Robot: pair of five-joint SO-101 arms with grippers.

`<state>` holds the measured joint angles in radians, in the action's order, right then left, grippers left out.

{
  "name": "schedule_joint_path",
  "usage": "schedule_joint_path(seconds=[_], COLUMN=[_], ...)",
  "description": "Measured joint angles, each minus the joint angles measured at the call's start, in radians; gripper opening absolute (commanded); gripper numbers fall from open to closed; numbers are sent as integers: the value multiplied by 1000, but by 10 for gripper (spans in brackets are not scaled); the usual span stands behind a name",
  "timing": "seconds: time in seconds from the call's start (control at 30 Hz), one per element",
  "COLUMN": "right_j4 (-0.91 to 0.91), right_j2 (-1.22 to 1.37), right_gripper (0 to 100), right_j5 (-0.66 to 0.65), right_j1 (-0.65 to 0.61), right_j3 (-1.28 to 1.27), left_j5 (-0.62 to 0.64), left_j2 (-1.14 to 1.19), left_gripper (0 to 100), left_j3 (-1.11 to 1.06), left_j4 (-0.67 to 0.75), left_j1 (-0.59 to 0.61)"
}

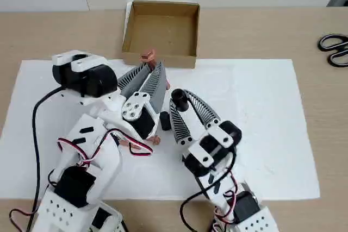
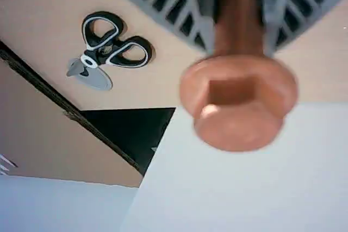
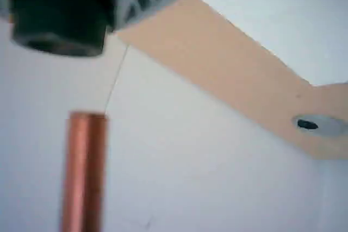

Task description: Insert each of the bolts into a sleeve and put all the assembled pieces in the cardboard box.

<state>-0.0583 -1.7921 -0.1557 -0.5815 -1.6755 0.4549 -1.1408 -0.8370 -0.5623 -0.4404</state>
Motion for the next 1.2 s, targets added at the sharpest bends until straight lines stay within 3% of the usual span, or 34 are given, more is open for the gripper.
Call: schedule_joint_path(seconds=[0.3, 0.9, 1.0, 1.13, 1.2], right_j4=[0, 0, 0, 0, 0], right_j2=[-2, -2, -2, -2, -2], right_gripper=[4, 4, 4, 4, 4], right_j5=[0, -2, -2, -2, -2], right_j1=[0, -2, -2, 0, 0], right_j3=[-2, -2, -2, -2, -2], left_j5=[-80, -92, -126, -161, -175], left_j2=[0, 3, 3, 3, 3], left_gripper=[6, 9, 75, 254, 276], left_j3=[0, -84, -86, -86, -86], left_j4=[0, 6, 6, -32, -80], left_j1=[-80, -91, -91, -84, -89])
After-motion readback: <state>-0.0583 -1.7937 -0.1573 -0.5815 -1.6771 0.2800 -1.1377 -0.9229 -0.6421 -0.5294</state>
